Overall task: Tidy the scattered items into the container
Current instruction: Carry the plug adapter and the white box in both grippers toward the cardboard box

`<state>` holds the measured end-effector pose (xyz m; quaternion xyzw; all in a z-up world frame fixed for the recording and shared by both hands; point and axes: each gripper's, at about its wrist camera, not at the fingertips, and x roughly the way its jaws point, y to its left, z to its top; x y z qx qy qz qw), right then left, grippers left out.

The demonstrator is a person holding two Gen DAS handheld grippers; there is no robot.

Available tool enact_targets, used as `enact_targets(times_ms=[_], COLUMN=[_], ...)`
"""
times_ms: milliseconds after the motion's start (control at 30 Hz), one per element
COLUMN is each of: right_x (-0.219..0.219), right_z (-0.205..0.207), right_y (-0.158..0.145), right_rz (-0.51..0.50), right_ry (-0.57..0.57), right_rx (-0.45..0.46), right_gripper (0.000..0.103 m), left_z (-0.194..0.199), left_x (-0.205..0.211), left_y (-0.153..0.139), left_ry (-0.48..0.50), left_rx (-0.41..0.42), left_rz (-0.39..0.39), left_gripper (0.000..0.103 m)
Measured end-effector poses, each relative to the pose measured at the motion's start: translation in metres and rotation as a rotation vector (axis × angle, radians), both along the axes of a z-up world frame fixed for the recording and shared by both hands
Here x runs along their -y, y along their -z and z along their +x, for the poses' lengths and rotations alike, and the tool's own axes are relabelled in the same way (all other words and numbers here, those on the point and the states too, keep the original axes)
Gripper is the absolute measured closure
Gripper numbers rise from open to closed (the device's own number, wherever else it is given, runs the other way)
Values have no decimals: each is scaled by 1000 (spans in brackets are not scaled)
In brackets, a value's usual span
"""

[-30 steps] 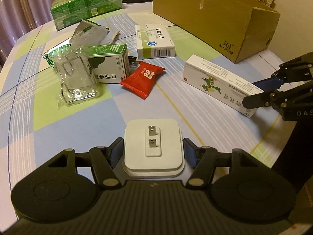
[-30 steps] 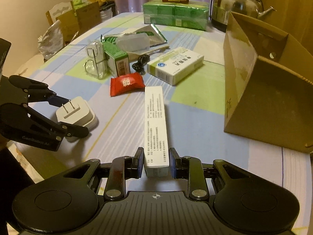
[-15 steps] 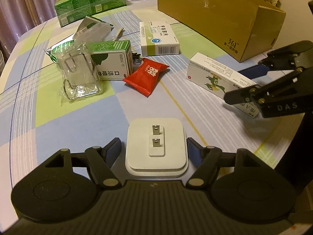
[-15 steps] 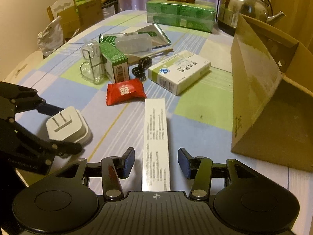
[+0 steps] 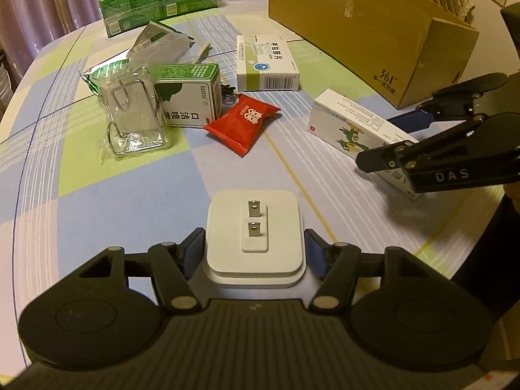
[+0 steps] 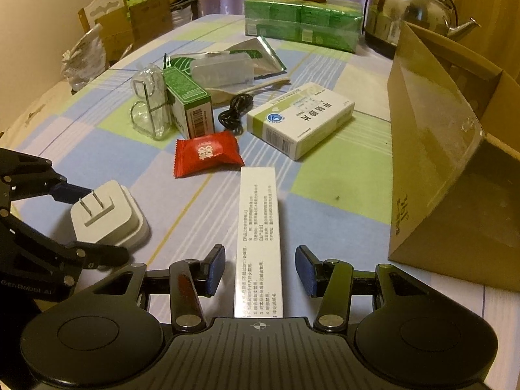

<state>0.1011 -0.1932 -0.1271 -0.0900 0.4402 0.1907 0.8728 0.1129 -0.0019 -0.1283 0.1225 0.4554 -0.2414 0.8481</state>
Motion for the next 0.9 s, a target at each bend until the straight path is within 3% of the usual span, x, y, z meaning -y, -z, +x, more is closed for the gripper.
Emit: enact_targets(times_ms=[100,167,200,900], right_x=[-3,-5,-6,19], right_z=[1,2,1,-51], right_y=[2,3,3,-55], right_rz=[-17,-29,-38,28], right_ry=[-9,-14,-18,74], right_rx=[-7,-23,-27,93], right_gripper=[59,77,80,80], left_z=[-1,-1,-2,-34], left_x=[1,1,2,21], left_y=[-2,-3,-3,-44], left_ry=[-5,-7,-6,-10], left_rx=[-2,-2,-1,56], left_rz=[-13,-17,-17,-51], left_gripper=[43,43,43,43])
